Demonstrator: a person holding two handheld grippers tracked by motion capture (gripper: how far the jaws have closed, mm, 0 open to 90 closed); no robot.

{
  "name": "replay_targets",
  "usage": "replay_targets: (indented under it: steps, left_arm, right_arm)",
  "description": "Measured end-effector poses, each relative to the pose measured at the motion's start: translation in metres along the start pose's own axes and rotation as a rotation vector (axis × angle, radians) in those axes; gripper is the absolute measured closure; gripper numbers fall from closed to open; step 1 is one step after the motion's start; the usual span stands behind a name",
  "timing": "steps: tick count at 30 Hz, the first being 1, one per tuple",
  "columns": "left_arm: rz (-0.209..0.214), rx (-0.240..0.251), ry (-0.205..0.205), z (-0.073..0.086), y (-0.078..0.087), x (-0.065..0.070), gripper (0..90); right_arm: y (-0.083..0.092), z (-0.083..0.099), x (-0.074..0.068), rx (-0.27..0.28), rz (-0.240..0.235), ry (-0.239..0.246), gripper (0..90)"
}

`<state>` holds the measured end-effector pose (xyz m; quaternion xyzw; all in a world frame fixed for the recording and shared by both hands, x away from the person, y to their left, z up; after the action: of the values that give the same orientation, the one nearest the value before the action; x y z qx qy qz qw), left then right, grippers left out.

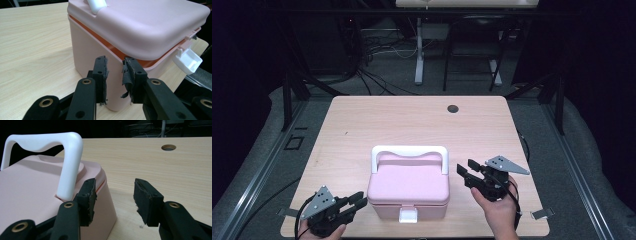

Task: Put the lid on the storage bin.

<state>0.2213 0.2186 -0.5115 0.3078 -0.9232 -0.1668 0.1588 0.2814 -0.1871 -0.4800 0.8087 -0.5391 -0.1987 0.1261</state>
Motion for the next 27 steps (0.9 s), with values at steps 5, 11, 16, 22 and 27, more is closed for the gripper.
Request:
replay_targets:
  steps: [5,11,16,22,27]
  left_arm:
    - [-0.005,-0.008,0.003,0.001,-0.001,-0.002,72.0]
    - [-0.004,0.004,0.011,0.001,-0.001,-0.003,71.6]
    - [-0.008,0.0,0.01,0.001,0.0,-0.005,71.3]
    - [-0.017,0.001,0.021,0.001,0.0,-0.008,70.4]
    - [-0.023,0.004,0.033,0.002,0.0,-0.011,68.7]
  right_arm:
    - [0.0,0.0,0.0,0.001,0.001,-0.002,52.4]
    - [0.0,0.0,0.0,0.003,0.002,-0.003,52.4]
    - [0.0,0.0,0.0,0.001,0.002,-0.003,52.5]
    - [0.0,0.0,0.0,0.0,0.001,-0.005,52.4]
    - [0.0,0.001,0.0,-0.001,0.002,-0.004,52.4]
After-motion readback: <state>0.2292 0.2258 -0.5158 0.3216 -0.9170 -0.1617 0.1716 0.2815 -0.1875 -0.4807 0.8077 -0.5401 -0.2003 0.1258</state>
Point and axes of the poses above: each handheld gripper's, and its own axes: y roughly backward along the jaws, z roughly out of its underside, x roughly to its right, the point moved 2 cm from there along -y, roughly forward along the jaws, and after that the axes turned 8 degrees about z, right-handed, at the moved point
